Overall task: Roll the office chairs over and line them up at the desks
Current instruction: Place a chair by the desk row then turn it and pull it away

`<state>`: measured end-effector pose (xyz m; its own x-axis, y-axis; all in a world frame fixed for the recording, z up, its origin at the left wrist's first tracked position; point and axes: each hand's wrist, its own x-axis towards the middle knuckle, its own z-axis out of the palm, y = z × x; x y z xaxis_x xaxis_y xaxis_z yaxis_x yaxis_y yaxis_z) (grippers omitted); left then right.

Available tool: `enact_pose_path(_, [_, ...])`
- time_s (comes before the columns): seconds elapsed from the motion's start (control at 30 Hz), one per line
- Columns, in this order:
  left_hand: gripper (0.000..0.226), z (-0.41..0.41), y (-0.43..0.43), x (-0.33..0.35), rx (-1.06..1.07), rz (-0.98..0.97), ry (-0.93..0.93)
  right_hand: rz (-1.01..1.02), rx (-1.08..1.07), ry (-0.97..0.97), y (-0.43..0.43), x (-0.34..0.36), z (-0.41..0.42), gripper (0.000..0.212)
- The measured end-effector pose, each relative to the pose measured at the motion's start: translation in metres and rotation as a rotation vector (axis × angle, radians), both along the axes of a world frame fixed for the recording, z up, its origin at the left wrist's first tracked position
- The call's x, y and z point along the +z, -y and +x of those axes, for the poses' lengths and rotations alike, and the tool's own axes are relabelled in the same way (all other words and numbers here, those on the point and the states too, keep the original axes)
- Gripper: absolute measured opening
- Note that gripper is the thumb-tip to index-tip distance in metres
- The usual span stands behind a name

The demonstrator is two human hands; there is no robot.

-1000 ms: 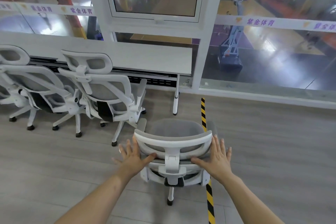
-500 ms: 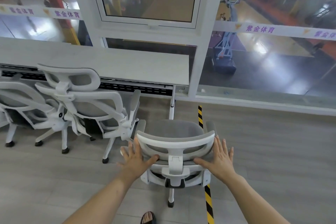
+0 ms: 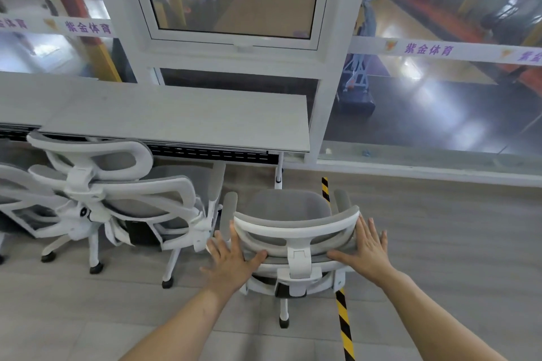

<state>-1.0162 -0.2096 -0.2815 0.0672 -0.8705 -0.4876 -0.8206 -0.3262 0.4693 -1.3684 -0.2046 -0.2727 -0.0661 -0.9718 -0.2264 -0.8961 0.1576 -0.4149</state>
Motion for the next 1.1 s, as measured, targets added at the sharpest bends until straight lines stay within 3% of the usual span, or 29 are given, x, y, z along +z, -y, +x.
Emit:
enact_pose_path(0.23, [0.12,0.002,0.052,0.007,-0.032,0.069,0.013,-0.012,-0.014,0.004,0.045,0.0,0.002,0.134])
enact_pose_path(1.1, [0.12,0.009,0.158,0.008,-0.027,0.009,0.0,-0.059,-0.081,0.049,0.129,-0.012,0.014,0.132])
